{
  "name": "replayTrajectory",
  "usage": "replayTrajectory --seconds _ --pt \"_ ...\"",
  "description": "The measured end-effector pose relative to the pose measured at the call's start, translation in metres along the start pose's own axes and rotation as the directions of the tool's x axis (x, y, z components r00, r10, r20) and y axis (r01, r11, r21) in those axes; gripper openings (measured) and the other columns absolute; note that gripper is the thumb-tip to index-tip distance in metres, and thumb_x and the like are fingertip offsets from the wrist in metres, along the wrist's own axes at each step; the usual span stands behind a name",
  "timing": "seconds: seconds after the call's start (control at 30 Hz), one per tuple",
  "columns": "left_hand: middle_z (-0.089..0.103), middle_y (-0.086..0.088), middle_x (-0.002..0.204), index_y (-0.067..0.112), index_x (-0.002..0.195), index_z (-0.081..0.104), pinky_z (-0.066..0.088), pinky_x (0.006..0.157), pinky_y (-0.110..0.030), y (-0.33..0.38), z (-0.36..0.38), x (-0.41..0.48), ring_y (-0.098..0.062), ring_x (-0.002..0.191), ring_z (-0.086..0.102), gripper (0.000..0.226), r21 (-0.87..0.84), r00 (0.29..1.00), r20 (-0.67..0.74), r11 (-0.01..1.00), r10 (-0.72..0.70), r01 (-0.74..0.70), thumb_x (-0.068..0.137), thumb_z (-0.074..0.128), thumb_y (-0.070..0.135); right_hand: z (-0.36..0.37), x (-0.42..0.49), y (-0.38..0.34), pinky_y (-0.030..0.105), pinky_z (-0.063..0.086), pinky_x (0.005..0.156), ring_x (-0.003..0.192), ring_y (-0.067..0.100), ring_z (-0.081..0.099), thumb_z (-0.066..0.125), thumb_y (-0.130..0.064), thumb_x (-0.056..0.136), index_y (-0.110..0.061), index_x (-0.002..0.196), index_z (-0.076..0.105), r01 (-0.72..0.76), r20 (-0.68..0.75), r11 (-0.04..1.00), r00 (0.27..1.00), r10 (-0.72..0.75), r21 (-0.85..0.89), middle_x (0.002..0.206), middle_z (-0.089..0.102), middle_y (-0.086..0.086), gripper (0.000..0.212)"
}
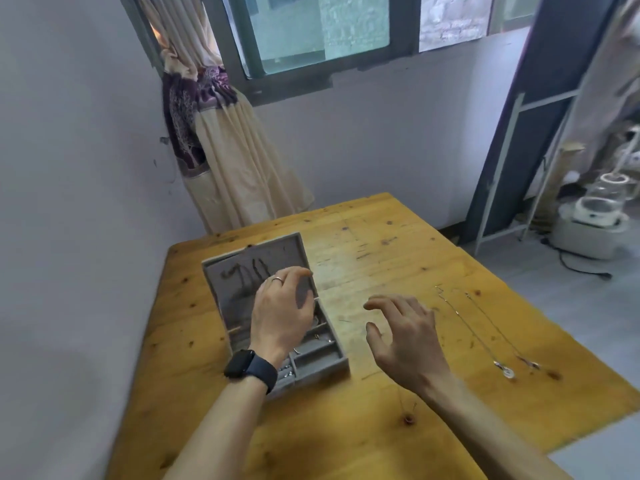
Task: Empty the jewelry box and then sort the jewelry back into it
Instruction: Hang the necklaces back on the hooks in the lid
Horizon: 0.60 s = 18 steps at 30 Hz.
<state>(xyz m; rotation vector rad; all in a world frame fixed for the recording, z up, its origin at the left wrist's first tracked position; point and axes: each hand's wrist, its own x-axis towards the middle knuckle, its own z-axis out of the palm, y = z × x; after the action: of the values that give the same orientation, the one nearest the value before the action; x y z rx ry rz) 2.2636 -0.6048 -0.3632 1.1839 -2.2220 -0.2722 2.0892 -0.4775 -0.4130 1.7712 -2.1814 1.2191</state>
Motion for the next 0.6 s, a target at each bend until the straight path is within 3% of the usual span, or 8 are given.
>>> replayTrajectory --seconds 0.1,0.27,0.4,0.5,0.6 --pt "0.061 0.010 0.121 0.030 0.123 0.059 0.050 0.097 -0.039 0.035 0.031 -0.033 -0.013 0.109 0.058 0.032 -0.086 0.998 0.057 0.996 0.016 -0.011 0.092 0.063 0.026 -0.028 -0.037 0.025 0.032 0.034 0.091 0.114 0.010 0.054 0.060 -0.031 0.082 -0.029 0.109 0.066 -0.105 -0.033 0.994 0.994 0.104 -0.013 0.113 0.065 -0.014 0.028" --pt "0.057 0.014 0.130 0.033 0.128 0.056 0.046 0.101 -0.034 0.085 0.081 -0.073 -0.011 0.119 0.053 0.034 -0.134 0.969 0.234 0.990 0.082 -0.051 0.095 0.058 0.031 -0.065 -0.085 0.075 0.041 0.043 0.092 0.111 0.014 0.055 0.060 -0.032 0.081 -0.030 0.111 0.065 -0.272 -0.039 0.960 0.962 0.270 -0.064 0.114 0.065 -0.012 0.030" --pt "0.049 0.009 0.147 0.033 0.143 0.047 0.034 0.115 -0.034 0.118 0.117 -0.080 -0.014 0.135 0.042 0.048 -0.017 0.929 0.358 0.995 0.095 -0.095 0.097 0.049 0.043 -0.091 -0.096 0.121 0.040 0.046 0.088 0.106 0.023 0.053 0.066 -0.025 0.087 -0.025 0.112 0.066 -0.444 -0.120 0.890 0.894 0.432 -0.105 0.113 0.066 -0.005 0.025" --pt "0.033 0.000 0.160 0.026 0.156 0.027 0.019 0.122 -0.040 0.138 0.136 -0.078 -0.020 0.147 0.026 0.061 0.110 0.871 0.481 0.979 0.097 -0.170 0.101 0.037 0.049 -0.102 -0.095 0.148 0.039 0.044 0.091 0.110 0.025 0.049 0.066 -0.033 0.089 -0.024 0.117 0.066 -0.584 -0.082 0.795 0.811 0.579 -0.162 0.116 0.064 -0.001 0.030" --pt "0.013 -0.002 0.167 0.020 0.160 0.009 0.008 0.124 -0.043 0.151 0.148 -0.076 -0.023 0.153 0.008 0.067 0.175 0.806 0.588 0.962 0.067 -0.207 0.104 0.027 0.050 -0.102 -0.095 0.162 0.037 0.045 0.087 0.108 0.024 0.048 0.065 -0.043 0.089 -0.023 0.112 0.069 -0.593 -0.044 0.777 0.800 0.599 -0.211 0.112 0.062 -0.001 0.031"
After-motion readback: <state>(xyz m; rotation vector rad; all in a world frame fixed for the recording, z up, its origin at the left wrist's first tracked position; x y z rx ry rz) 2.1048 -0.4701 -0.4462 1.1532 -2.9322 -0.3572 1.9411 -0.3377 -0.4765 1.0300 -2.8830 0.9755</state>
